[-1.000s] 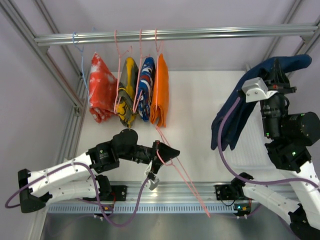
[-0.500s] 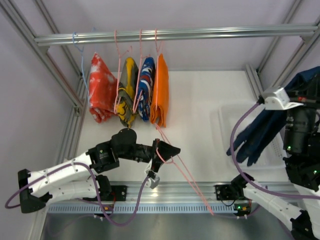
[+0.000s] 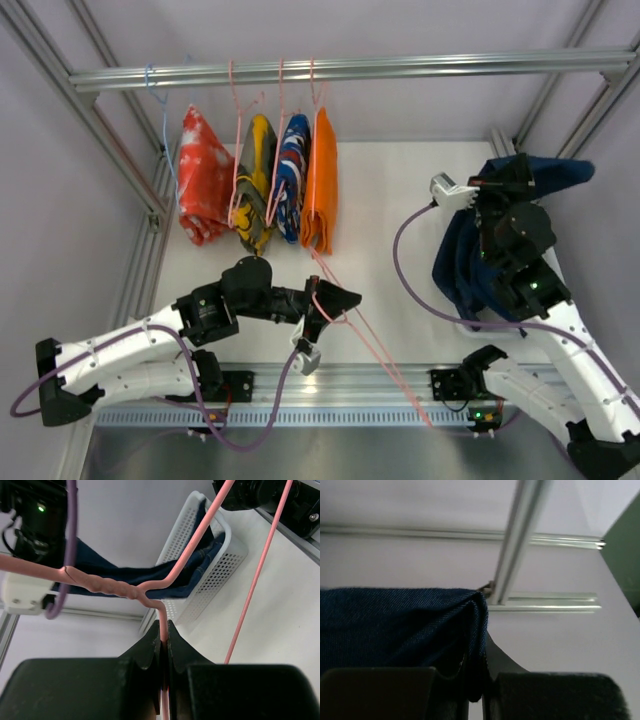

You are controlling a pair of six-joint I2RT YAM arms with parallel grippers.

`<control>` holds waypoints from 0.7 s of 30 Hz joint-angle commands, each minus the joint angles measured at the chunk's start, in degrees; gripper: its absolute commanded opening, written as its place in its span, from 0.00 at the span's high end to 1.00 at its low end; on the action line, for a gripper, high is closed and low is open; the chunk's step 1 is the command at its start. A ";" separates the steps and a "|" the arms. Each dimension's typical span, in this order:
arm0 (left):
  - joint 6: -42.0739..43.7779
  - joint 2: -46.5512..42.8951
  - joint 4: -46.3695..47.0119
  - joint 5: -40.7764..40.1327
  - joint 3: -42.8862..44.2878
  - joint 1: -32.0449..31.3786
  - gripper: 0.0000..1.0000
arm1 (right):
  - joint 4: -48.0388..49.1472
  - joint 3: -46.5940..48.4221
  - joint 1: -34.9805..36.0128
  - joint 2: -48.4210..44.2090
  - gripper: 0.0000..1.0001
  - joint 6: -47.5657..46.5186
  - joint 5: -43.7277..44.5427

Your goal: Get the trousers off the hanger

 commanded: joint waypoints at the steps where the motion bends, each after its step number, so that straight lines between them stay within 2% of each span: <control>1: -0.17 -0.77 3.60 -0.22 2.66 0.17 1.00 | -2.62 -1.79 -5.16 0.25 1.00 5.29 -2.12; 2: -0.17 -0.86 3.69 -0.57 2.57 0.17 1.00 | -6.55 -3.80 -6.57 0.16 1.00 6.63 -3.52; 8: -0.17 -1.39 2.90 -1.89 2.57 0.17 1.00 | -15.09 -15.68 -16.16 -5.37 1.00 9.36 -6.43; 14: -0.25 -1.04 3.95 -2.33 2.66 0.17 1.00 | -30.64 -15.60 -21.61 -6.79 1.00 16.82 -2.22; 15: -0.08 -0.95 4.48 -2.24 2.75 0.17 1.00 | -36.06 -14.99 -22.66 -6.35 1.00 19.79 -2.57; 16: 0.10 -0.69 4.92 -2.24 2.83 0.17 1.00 | -39.08 -13.50 -23.19 -6.17 0.93 21.21 -4.05; 18: 0.45 -0.25 5.18 -2.06 3.10 0.17 1.00 | -45.23 -12.00 -24.16 -5.04 0.62 24.90 -6.51; 19: 1.15 0.01 5.19 -1.37 3.36 0.17 1.00 | -50.91 -11.30 -24.34 -4.77 0.60 25.70 -8.96; 21: 1.94 0.28 5.19 -0.57 3.62 0.26 1.00 | -54.73 -12.08 -24.60 -4.06 0.63 26.93 -9.77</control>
